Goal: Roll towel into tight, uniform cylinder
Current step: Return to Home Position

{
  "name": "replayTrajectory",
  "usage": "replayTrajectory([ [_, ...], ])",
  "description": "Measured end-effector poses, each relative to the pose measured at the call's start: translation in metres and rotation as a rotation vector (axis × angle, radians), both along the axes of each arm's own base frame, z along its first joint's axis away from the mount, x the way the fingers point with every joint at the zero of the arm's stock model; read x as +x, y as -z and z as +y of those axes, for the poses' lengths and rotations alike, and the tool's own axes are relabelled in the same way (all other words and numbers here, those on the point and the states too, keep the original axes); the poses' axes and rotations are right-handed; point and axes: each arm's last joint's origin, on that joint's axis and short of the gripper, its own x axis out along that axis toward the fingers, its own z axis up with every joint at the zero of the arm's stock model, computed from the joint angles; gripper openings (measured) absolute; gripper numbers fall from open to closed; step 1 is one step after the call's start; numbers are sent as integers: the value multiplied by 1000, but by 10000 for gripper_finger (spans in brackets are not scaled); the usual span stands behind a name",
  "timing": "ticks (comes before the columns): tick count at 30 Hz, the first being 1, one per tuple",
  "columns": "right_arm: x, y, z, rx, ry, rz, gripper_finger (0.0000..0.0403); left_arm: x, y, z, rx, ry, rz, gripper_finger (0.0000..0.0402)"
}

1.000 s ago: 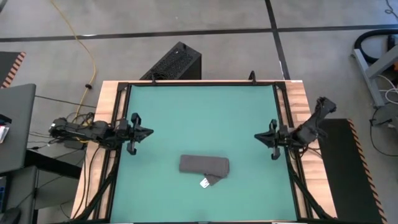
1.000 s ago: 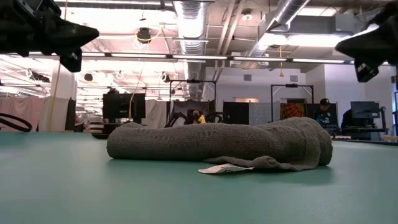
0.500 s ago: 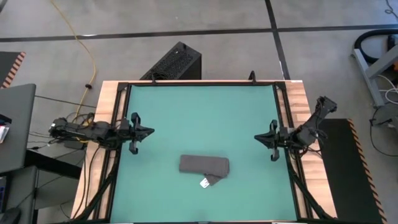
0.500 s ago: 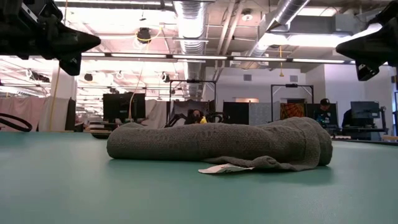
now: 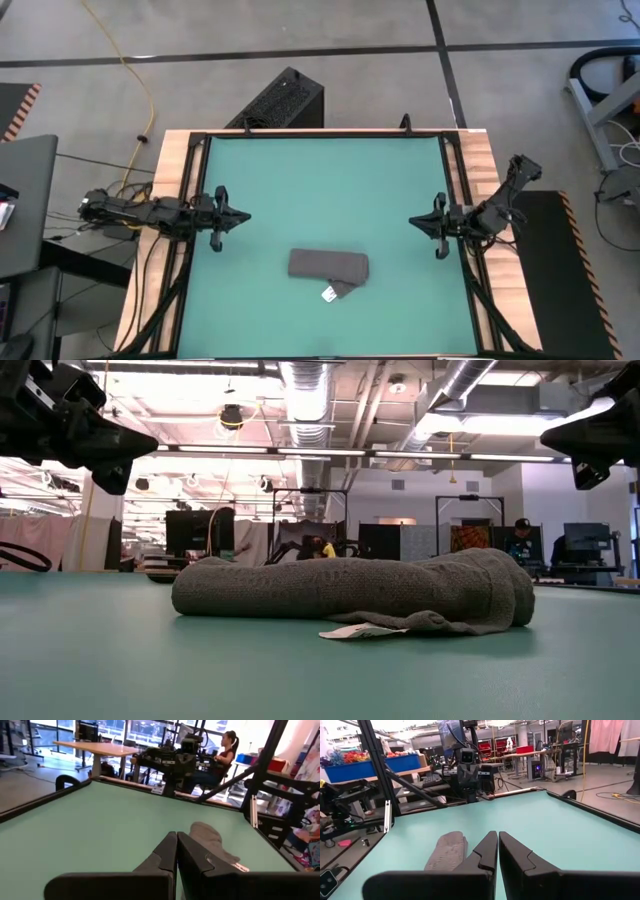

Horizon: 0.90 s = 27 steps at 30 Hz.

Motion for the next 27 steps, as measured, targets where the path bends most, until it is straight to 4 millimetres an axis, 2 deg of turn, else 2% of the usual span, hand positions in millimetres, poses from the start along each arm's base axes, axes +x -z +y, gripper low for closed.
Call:
replayTrajectory([
  [27,0,0,0,-1,-1,1,43,0,0,0,27,-3,3,0],
])
